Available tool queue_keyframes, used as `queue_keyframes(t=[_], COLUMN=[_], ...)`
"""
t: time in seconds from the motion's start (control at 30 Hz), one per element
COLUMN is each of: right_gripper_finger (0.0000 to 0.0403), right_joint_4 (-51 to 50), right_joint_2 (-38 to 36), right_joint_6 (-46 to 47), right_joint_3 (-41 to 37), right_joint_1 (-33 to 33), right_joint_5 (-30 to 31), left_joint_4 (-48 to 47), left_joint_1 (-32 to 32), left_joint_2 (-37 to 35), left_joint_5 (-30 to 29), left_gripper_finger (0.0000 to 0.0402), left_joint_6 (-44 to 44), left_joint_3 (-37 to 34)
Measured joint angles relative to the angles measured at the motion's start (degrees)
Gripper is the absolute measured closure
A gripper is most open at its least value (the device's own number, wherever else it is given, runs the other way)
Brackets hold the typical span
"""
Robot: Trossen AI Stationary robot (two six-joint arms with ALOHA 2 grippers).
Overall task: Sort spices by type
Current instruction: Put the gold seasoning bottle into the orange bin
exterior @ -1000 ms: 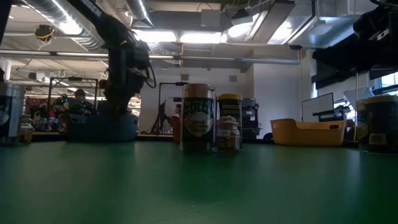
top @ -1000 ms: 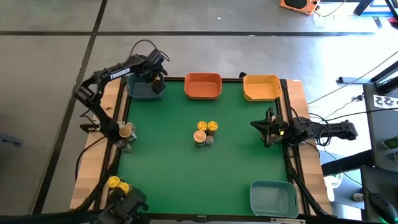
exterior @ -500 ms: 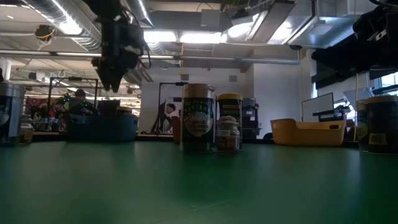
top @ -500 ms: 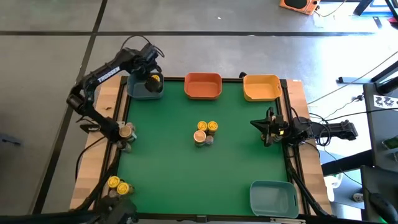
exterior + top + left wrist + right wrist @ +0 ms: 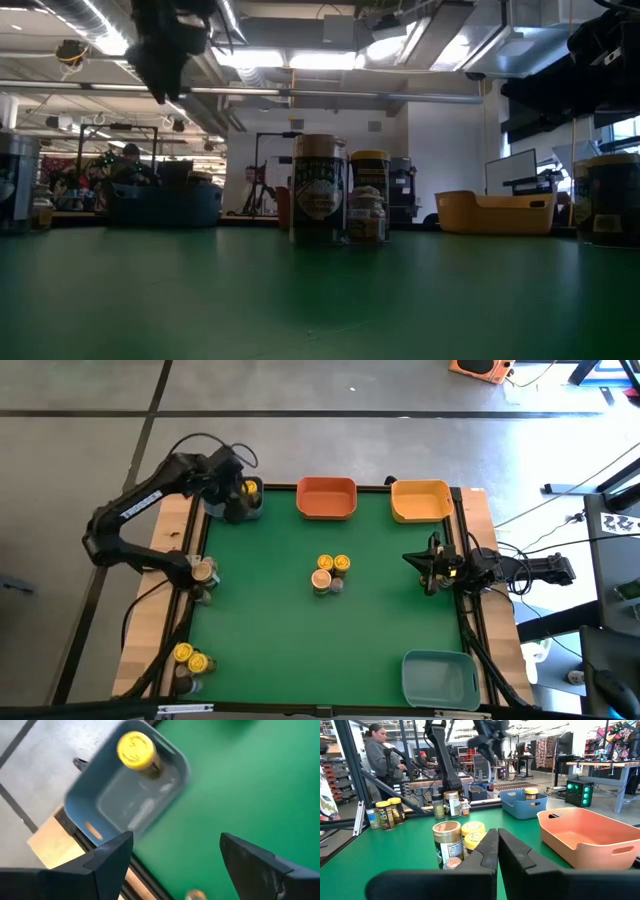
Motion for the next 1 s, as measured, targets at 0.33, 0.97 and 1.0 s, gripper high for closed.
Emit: queue_keyframes(t=[0.33, 0.97, 1.0], right_gripper_finger=[0.0391, 0.0391, 0.0391], right_joint_4=[-0.02, -0.13, -0.13], right_joint_2=[0.00, 0.00, 0.00], right_joint_6=[0.02, 0.02, 0.02], right_joint_3=[-0.02, -0.02, -0.01], right_joint_1=[0.00, 0.00, 0.00], right_joint_5=[-0.02, -0.05, -0.05], left_joint_4=[-8.18, -11.34, -11.31], left_joint_1=[-15.44, -40.15, -40.84], left_joint_2=[-5.31, -6.84, -6.83], left_joint_5=[0.00, 0.42, 1.21], left_gripper_finger=[0.0105, 0.0105, 0.0105], left_joint_6=[-14.02, -37.80, -38.78], left_joint_3=[-0.04, -7.96, -8.76])
